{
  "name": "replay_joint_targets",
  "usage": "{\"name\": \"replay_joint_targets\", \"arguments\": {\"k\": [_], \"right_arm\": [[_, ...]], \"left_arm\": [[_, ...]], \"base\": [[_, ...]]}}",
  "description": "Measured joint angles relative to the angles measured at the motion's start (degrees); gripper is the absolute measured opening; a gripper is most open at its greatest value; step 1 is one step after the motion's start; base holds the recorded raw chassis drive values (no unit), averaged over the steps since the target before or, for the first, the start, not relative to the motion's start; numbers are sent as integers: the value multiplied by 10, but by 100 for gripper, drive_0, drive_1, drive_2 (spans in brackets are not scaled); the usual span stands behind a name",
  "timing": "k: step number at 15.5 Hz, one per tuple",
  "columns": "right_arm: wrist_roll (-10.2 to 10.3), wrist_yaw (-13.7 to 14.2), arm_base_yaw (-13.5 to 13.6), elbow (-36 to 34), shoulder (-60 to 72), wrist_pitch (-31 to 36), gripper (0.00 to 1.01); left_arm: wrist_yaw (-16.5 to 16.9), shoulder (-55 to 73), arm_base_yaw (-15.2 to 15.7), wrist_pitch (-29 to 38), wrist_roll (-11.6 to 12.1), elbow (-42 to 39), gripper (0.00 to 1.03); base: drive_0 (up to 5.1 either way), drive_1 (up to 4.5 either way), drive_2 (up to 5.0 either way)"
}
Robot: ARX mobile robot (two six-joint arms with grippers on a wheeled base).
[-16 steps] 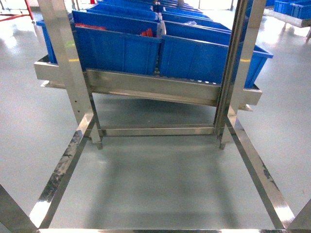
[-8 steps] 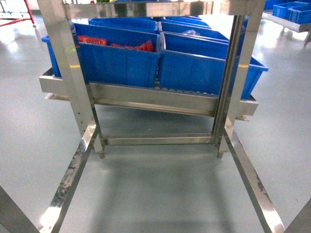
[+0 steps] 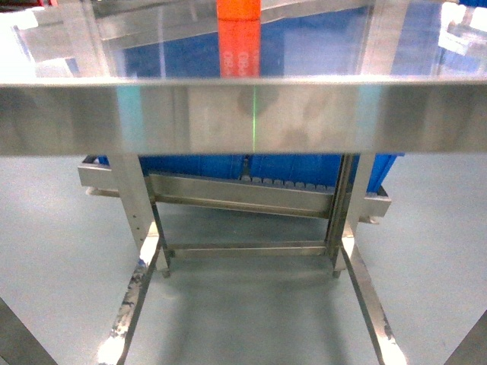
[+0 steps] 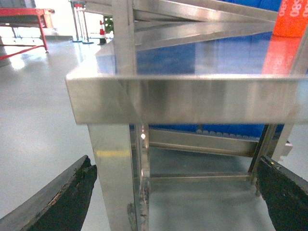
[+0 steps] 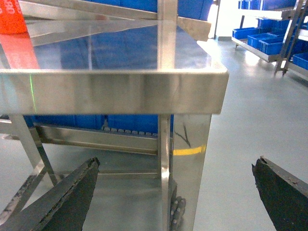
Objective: Pick capacitor and pack into box
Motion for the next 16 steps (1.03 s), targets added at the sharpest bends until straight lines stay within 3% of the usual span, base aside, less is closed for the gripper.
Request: {"name": "replay_joint_targets", "arguments": {"k": [16], "right_arm": [[0, 0, 0, 0, 0, 2, 98]], "left_arm": [[0, 0, 0, -1, 0, 0, 98]], "base": [[0, 0, 0]]}}
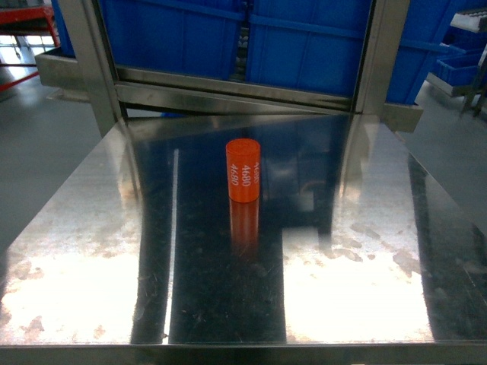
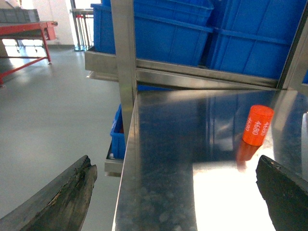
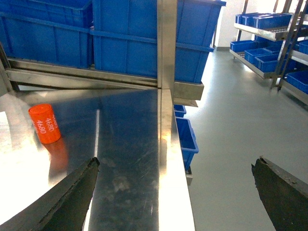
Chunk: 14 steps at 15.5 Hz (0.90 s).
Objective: Pick capacitor and pack into box
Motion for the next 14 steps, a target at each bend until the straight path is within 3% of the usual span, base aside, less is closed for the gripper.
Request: {"name": "replay_joint_targets", "arguments": {"k": [7, 8, 9, 10, 11, 12, 14], "right_arm": [[0, 0, 0, 0, 0, -2, 98], [0, 0, 0, 0, 0, -2, 98], [0, 1, 0, 0, 0, -2, 98], [0, 0, 0, 0, 0, -1, 98], [0, 0, 0, 0, 0, -2, 98], [0, 0, 0, 0, 0, -2, 98], [0, 0, 0, 0, 0, -2, 98]], "left_arm": [[-1, 0, 0, 1, 0, 0, 98], [-14, 6, -7, -17, -1, 4, 98], [-80, 83, -49, 14, -9, 18, 98], [-119, 205, -85, 103, -14, 50, 98], [-147, 368, -106, 247, -18, 104, 98], [-151, 486, -108, 343, -24, 155, 98], [-135, 683, -125, 458, -36, 261, 98]], "base": [[0, 0, 0], [0, 0, 0], [0, 0, 0], [0, 0, 0], [0, 0, 0], [0, 0, 0], [0, 0, 0]]}}
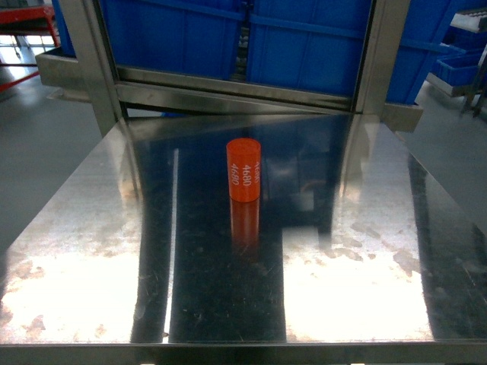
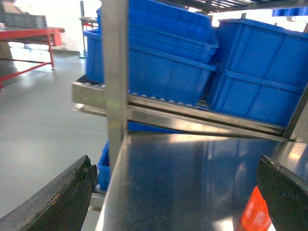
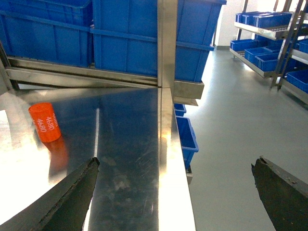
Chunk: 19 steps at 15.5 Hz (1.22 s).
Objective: Pick capacitor and pack into box
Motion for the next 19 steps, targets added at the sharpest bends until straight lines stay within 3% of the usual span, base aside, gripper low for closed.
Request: {"name": "replay_joint_targets", "arguments": {"k": [3, 7, 18, 19], "right_arm": [[0, 0, 0, 0, 0, 0, 98], [0, 0, 0, 0, 0, 0, 98], [0, 0, 0, 0, 0, 0, 98], [0, 0, 0, 0, 0, 0, 98]], "left_arm": [[21, 301, -58, 13, -27, 197, 98], [35, 445, -115, -25, -41, 331, 98], [34, 670, -132, -133, -39, 522, 97], [36, 676, -132, -134, -37, 529, 85]], "base": [[0, 0, 0], [0, 0, 0], [0, 0, 0], [0, 0, 0]]}}
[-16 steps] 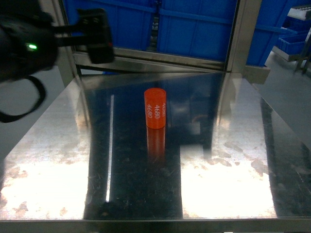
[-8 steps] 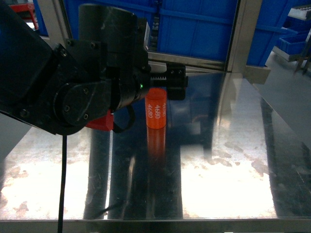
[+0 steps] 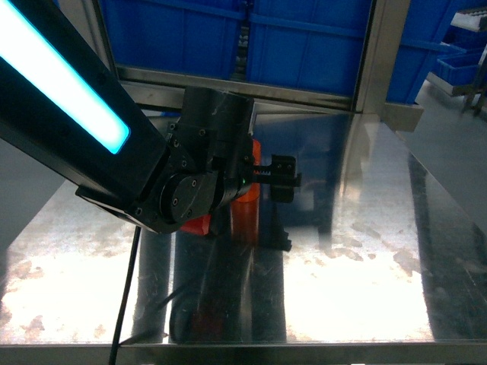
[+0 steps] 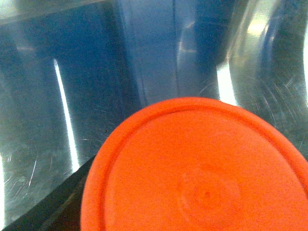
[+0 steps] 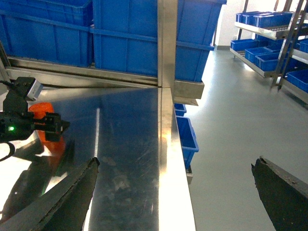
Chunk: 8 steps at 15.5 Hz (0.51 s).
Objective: Pick capacitor and pack into box
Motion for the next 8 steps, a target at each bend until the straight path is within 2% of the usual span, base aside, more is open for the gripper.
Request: {"name": "replay_joint_targets", "arguments": {"k": [4, 6, 8], "right_arm": [[0, 0, 0, 0, 0, 0, 98], [0, 0, 0, 0, 0, 0, 98], [0, 0, 0, 0, 0, 0, 98]], "left_arm": [[14, 0, 8, -15, 1, 12, 45], [25, -6, 14, -22, -2, 10, 44], [30, -55, 28, 11, 0, -56, 44]], "base": [[0, 0, 0], [0, 0, 0], [0, 0, 0]]}}
